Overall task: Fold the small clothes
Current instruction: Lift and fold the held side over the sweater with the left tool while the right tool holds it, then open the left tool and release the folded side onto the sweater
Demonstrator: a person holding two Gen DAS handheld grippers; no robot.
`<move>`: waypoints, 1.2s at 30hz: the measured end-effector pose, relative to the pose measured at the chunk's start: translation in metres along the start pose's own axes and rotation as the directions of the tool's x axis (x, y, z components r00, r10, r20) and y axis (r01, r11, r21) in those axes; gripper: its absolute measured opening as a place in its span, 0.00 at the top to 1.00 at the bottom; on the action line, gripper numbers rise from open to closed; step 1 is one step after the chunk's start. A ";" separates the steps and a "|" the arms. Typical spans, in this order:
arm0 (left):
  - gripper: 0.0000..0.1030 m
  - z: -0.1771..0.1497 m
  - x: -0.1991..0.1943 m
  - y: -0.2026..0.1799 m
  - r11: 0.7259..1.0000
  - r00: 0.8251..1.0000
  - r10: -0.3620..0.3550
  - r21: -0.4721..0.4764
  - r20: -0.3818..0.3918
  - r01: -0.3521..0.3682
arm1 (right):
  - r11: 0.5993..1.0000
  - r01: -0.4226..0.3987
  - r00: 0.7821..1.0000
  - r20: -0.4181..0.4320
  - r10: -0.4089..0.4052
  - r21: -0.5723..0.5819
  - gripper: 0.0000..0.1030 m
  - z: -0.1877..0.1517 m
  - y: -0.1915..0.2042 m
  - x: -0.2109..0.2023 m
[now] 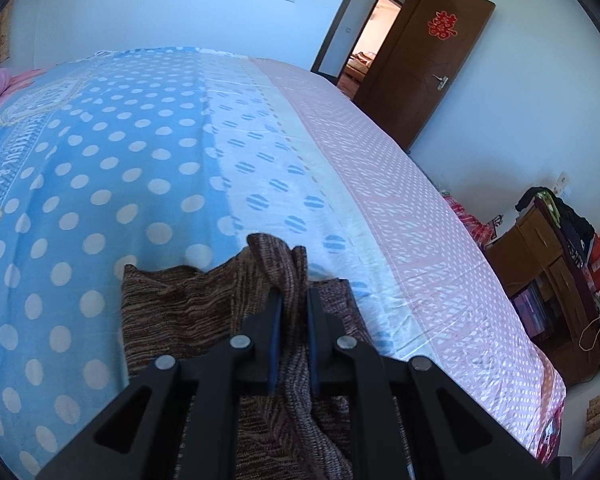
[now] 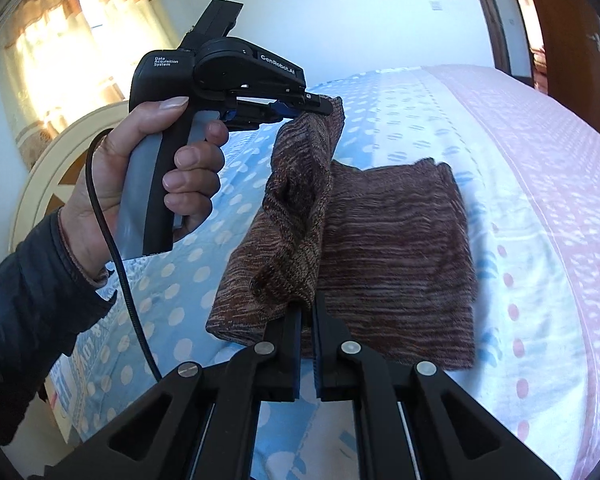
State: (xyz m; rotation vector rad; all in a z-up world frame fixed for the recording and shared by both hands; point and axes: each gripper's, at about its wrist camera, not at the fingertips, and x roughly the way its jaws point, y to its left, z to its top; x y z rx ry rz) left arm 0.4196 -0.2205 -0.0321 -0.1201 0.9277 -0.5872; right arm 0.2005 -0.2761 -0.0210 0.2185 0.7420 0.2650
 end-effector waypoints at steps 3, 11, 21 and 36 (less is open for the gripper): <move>0.88 -0.002 0.010 -0.010 1.000 1.000 -0.005 0.013 -0.015 0.005 | 0.999 0.002 1.000 -0.008 -0.001 0.034 0.97 -0.005 -0.007 -0.002; 0.88 -0.010 0.038 -0.031 0.999 0.999 -0.009 0.038 -0.050 0.011 | 0.991 0.008 0.999 -0.046 -0.002 0.131 0.97 -0.016 -0.037 -0.002; 0.88 -0.019 0.085 -0.059 0.995 0.995 0.026 0.094 -0.101 -0.016 | 0.963 0.018 0.997 -0.075 0.003 0.270 0.97 -0.029 -0.079 0.003; 0.25 -0.070 0.017 -0.045 0.975 0.994 0.108 0.193 0.026 -0.111 | 0.926 0.033 0.994 -0.108 0.008 0.375 0.87 -0.041 -0.103 0.000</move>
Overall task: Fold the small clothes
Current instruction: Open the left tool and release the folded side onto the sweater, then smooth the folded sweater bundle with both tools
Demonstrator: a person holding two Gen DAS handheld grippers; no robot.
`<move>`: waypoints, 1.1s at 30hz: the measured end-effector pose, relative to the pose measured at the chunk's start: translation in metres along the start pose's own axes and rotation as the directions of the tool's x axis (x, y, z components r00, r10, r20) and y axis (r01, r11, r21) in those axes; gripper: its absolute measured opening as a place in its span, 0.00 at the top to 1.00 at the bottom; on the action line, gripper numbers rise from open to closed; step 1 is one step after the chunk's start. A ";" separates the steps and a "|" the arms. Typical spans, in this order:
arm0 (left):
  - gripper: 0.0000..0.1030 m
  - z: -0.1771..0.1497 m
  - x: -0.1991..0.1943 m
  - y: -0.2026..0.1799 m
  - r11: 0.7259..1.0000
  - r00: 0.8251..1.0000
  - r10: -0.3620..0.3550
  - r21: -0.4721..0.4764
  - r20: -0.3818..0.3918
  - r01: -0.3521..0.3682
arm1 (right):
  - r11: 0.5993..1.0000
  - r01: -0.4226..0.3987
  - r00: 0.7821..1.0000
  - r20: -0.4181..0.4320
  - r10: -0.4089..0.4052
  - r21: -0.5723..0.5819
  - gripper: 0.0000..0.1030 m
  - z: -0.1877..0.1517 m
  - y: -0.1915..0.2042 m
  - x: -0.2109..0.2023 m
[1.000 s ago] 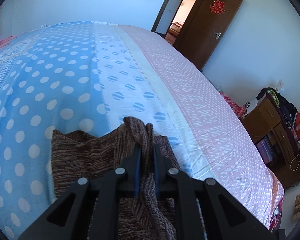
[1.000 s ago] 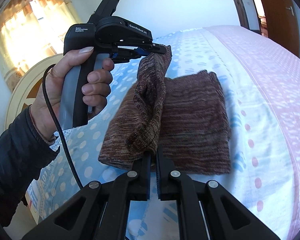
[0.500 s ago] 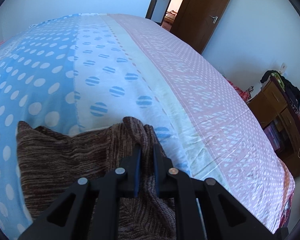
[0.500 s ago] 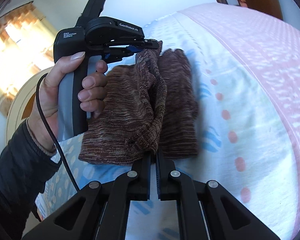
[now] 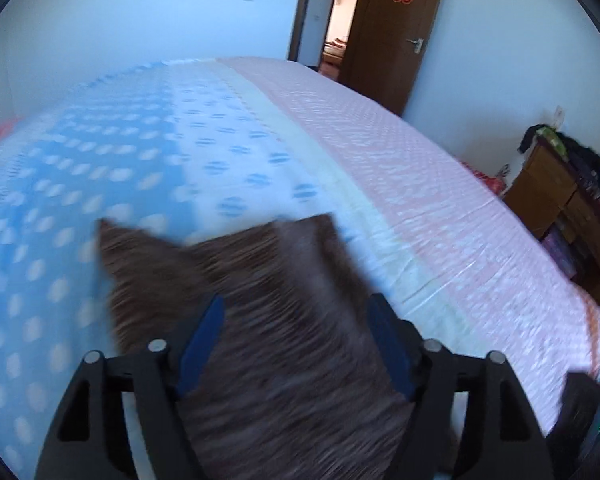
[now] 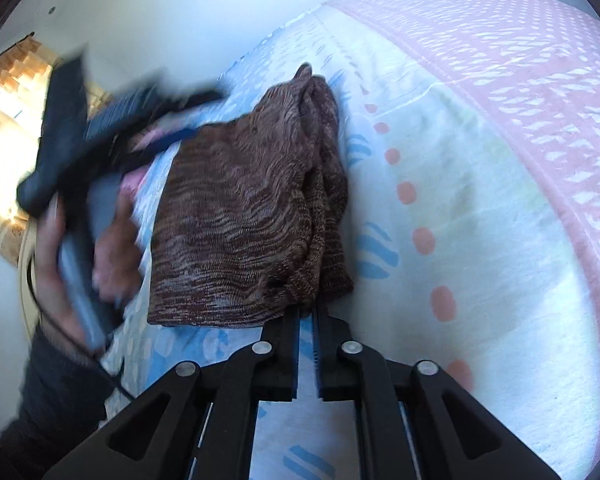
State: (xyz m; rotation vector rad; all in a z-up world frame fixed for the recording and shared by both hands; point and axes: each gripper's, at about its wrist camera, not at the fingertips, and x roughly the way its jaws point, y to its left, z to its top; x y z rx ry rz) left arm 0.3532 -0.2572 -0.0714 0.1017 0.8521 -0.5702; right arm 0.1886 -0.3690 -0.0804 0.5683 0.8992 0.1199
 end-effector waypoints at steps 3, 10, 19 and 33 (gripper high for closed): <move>0.25 -0.038 -0.016 0.023 0.995 0.995 0.100 0.014 0.000 -0.100 | 0.990 0.132 0.981 0.151 -0.123 -0.055 0.74 0.000 0.010 -0.028; 0.23 -0.092 -0.018 0.051 0.989 0.991 0.130 -0.061 -0.018 -0.131 | 0.944 0.131 0.970 0.237 -0.059 -0.303 0.74 0.049 0.078 -0.022; 0.08 -0.110 -0.022 0.075 0.978 0.998 0.060 -0.202 0.002 -0.058 | 0.857 0.408 0.913 0.113 -0.393 -0.315 0.75 0.111 0.060 0.076; 0.02 -0.116 -0.022 0.081 0.975 1.000 -0.022 -0.222 0.011 0.024 | 0.621 0.240 0.948 0.041 -0.316 -0.746 0.76 0.097 0.198 0.164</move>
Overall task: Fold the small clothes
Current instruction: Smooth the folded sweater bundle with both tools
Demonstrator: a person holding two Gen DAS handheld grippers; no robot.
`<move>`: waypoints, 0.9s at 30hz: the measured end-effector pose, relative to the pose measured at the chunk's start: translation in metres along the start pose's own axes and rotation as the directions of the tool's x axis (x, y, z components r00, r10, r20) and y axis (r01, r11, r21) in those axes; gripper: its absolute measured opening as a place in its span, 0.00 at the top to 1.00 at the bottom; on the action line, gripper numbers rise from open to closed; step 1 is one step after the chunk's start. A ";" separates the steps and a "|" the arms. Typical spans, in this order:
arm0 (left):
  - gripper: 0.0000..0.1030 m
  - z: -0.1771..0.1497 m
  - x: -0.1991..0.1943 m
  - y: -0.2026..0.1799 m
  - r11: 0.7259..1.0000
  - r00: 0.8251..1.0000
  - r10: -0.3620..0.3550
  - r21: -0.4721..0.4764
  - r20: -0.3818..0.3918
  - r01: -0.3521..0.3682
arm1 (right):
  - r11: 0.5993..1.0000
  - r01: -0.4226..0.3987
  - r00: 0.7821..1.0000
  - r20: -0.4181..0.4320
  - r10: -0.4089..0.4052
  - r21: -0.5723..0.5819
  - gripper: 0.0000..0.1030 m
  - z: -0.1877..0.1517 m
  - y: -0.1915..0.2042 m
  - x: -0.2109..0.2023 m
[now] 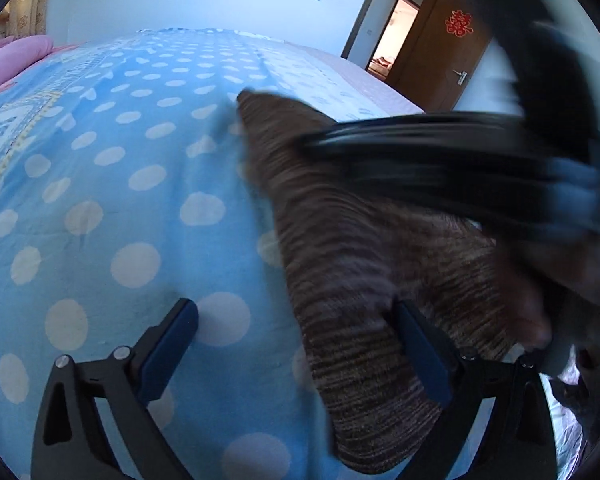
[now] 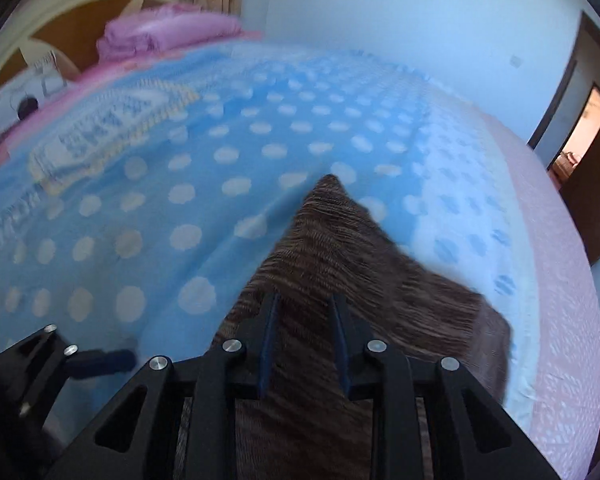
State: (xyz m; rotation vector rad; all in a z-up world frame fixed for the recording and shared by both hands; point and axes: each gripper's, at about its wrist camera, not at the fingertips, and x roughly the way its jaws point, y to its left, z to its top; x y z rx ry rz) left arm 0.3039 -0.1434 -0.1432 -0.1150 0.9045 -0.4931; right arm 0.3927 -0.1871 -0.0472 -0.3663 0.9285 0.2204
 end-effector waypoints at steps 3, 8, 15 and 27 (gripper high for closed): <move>0.00 0.000 0.002 -0.001 1.000 1.000 0.006 0.013 -0.011 -0.006 | 0.999 -0.027 1.000 0.002 0.027 0.019 0.75 0.006 0.001 0.020; 0.00 0.000 -0.003 0.005 1.000 1.000 -0.028 -0.010 0.008 0.028 | 0.991 -0.101 0.995 0.033 0.099 0.092 0.75 0.000 -0.018 0.007; 0.00 0.010 -0.019 0.045 0.980 0.998 -0.004 -0.197 0.058 0.015 | 0.974 -0.088 0.987 0.153 0.056 0.211 0.74 -0.052 -0.053 -0.060; 0.00 0.019 0.008 0.020 0.982 0.984 0.179 -0.051 -0.022 -0.180 | 0.945 -0.038 0.998 0.068 0.017 0.324 0.74 -0.110 -0.091 -0.056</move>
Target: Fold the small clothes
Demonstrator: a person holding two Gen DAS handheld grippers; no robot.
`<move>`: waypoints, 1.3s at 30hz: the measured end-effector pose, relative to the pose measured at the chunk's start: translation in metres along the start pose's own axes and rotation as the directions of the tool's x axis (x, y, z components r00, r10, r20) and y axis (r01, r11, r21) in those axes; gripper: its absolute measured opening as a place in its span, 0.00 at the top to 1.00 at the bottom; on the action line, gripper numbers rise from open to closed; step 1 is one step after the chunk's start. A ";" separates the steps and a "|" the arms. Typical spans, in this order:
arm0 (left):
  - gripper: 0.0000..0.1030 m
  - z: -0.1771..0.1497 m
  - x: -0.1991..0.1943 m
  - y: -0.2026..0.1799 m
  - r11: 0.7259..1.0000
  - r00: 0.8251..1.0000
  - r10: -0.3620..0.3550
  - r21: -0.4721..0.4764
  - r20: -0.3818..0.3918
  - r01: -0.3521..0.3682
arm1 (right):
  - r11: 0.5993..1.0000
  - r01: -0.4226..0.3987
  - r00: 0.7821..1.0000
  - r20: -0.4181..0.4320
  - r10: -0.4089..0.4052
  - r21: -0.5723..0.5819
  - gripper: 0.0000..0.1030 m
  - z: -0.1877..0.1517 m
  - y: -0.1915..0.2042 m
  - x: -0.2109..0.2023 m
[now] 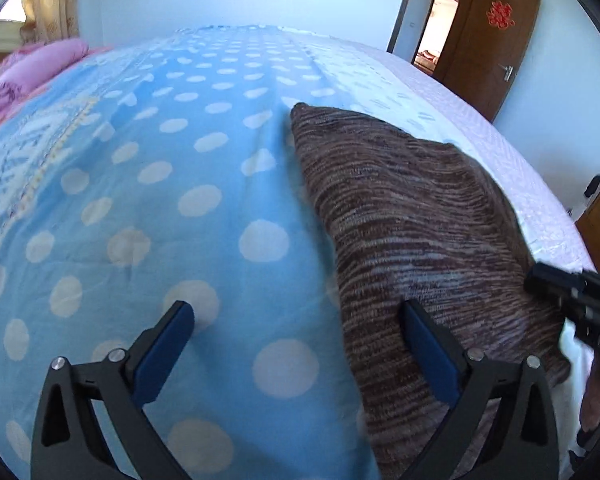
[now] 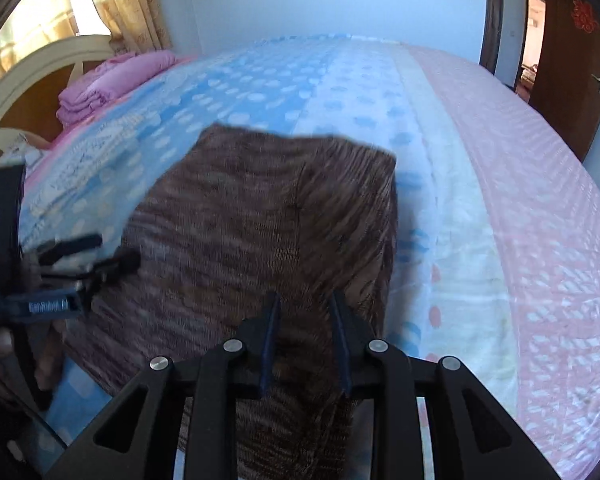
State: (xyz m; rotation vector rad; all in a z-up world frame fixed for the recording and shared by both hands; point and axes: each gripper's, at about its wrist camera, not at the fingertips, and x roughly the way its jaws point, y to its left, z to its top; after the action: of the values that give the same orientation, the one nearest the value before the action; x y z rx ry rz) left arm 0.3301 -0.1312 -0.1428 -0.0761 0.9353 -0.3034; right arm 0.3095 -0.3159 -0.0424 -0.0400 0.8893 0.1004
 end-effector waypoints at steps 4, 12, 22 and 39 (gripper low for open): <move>0.00 -0.016 -0.015 0.004 0.996 0.999 -0.027 -0.086 -0.022 0.025 | 1.000 -0.019 0.997 0.073 0.019 0.000 0.74 0.027 0.000 -0.002; 0.00 -0.039 -0.018 -0.033 0.995 0.998 0.050 0.083 -0.045 -0.046 | 0.998 0.052 0.998 -0.023 -0.052 -0.031 0.74 0.028 -0.014 0.048; 0.00 -0.034 -0.021 -0.036 0.993 0.996 0.063 0.100 -0.055 -0.058 | 0.979 -0.028 0.999 0.029 0.023 0.202 0.54 0.047 -0.072 0.044; 0.00 -0.018 0.004 -0.046 0.993 0.998 -0.010 0.118 -0.062 0.018 | 0.948 -0.182 0.983 0.047 0.176 0.262 0.58 0.040 -0.096 0.082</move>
State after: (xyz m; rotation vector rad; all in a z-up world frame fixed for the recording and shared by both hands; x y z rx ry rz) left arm 0.3074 -0.1751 -0.1478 0.0358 0.9760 -0.3754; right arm 0.4017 -0.4023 -0.0816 0.2930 0.8756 0.1496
